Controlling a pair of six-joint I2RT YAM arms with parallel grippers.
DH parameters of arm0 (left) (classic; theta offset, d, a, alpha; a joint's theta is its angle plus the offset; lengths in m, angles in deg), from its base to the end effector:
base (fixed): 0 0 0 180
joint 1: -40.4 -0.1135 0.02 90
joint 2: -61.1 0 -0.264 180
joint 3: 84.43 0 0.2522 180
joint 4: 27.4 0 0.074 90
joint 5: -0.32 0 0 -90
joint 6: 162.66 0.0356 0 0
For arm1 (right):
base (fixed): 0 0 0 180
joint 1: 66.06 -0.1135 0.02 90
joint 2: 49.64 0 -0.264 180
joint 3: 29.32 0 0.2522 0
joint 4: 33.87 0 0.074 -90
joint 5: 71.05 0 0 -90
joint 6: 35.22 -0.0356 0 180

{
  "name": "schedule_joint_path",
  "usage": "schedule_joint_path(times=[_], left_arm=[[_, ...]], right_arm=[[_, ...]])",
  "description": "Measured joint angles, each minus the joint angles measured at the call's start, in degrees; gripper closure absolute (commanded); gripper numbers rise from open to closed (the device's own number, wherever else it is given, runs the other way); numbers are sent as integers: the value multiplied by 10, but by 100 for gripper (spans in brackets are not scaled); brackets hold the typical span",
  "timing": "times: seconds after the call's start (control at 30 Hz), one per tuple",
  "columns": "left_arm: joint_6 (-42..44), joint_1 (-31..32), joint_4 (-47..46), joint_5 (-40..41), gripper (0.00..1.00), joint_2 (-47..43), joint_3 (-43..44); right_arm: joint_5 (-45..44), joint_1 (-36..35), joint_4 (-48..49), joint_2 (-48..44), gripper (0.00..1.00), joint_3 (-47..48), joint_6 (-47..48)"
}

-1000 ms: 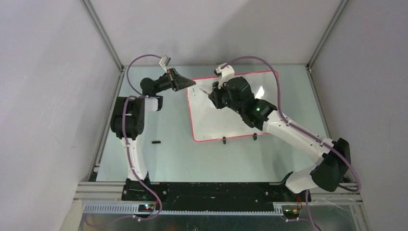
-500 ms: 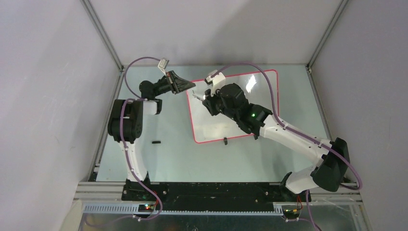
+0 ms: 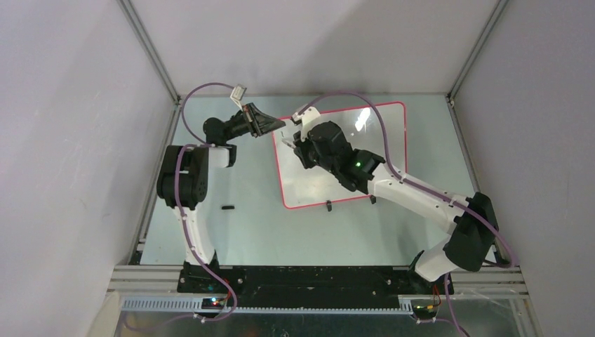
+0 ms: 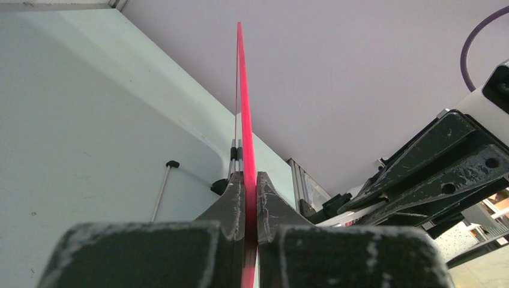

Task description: Write a sentence on the whiteboard

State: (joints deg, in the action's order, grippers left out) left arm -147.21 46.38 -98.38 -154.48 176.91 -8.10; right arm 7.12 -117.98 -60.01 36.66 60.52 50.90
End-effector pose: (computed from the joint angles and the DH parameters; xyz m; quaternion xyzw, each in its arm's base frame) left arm 0.4001 -0.0743 0.2374 0.1539 0.6042 -0.6759 0.3929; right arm 0.2248 0.2751 0.3507 -0.2846 0.7791 0.1825 0.5279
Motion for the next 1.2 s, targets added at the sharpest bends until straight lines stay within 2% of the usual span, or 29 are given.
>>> schedule_joint_path(times=[0.53, 1.2], left_arm=[[0, 0, 0, 0, 100, 0, 0], [1, 3, 0, 0, 100, -3, 0]], right_arm=[[-28, -2, -17, 31, 100, 63, 11], [-36, -1, -33, 57, 100, 73, 12]])
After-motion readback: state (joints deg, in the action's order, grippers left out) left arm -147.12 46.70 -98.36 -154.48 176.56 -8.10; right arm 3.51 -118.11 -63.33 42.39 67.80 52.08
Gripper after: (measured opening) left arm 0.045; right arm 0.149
